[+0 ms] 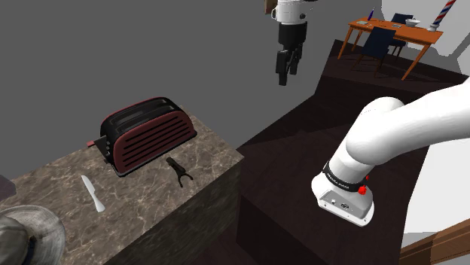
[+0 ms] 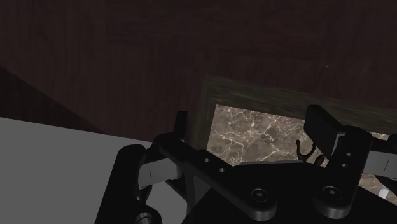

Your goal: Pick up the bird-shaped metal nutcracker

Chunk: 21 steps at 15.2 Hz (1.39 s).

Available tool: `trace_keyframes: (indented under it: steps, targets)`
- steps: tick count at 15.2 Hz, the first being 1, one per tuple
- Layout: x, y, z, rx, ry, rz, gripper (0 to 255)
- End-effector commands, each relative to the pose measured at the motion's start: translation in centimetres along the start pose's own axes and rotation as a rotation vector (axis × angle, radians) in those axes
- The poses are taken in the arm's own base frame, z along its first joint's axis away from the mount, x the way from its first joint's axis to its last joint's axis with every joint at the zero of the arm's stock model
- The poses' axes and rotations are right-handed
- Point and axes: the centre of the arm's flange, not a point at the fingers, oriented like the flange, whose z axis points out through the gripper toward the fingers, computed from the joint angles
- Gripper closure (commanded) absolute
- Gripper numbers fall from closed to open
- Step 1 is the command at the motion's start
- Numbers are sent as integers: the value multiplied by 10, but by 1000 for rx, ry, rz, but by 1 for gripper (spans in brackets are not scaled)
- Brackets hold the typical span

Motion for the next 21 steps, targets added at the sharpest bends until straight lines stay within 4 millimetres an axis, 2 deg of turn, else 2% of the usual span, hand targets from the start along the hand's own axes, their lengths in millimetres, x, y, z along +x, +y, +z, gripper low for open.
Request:
trace_keyframes:
  steps: [1, 21]
  targets:
    - [0, 0, 0, 0, 0, 0, 0]
    - [164, -126, 155, 53, 11, 132, 0]
